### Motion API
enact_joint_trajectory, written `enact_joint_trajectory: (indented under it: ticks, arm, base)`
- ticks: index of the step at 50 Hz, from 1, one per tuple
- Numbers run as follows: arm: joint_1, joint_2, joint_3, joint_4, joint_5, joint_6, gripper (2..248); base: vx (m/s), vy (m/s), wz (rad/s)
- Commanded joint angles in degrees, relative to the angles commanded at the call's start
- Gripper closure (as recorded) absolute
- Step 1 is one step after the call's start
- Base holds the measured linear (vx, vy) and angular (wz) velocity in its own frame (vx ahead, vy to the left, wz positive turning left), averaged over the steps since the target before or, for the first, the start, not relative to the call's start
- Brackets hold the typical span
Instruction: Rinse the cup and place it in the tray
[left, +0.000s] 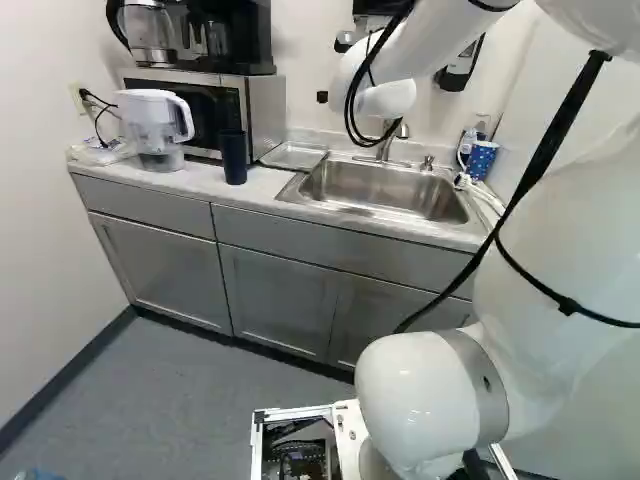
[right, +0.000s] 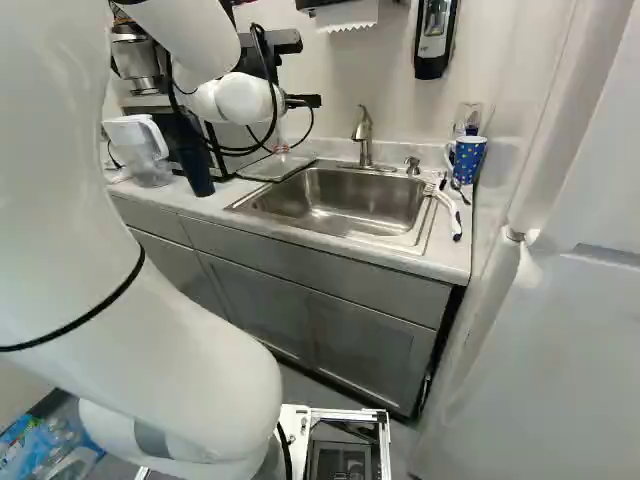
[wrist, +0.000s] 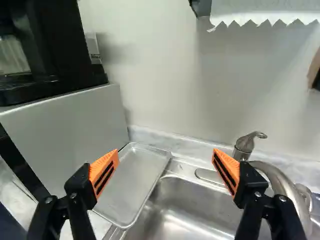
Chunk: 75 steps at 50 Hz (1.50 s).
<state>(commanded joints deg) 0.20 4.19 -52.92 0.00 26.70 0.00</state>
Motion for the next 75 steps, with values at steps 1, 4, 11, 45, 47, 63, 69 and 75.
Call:
enact_joint_trajectory:
  ticks: [1,4,11,45,47,63,69,75]
  arm:
    - [-0.01,-0.06,-0.06,0.00,0.00,0.00,3]
    - [-0.05,-0.25,-0.24,0.00,0.00,0.00,3]
    - [-0.20,-0.71,-0.68,0.00,0.00,0.00,3]
    - [-2.85,-4.79,-4.71,0.00,-0.16,0.00,3]
    - [-2.97,-4.99,-4.90,0.00,-0.23,0.00,3]
    - [-3.89,-6.45,-6.37,0.00,-0.35,0.00,3]
    - [-4.23,-7.04,-6.98,0.00,-0.79,0.00,3]
    - [-4.59,-7.75,-7.71,0.00,-1.40,0.00,3]
  base:
    - [0.000,0.000,0.000]
    - [0.000,0.000,0.000]
    - [0.000,0.000,0.000]
    - [0.000,0.000,0.000]
    - [0.000,0.000,0.000]
    - [0.000,0.000,0.000]
    - [0.000,0.000,0.000]
    - [0.000,0.000,0.000]
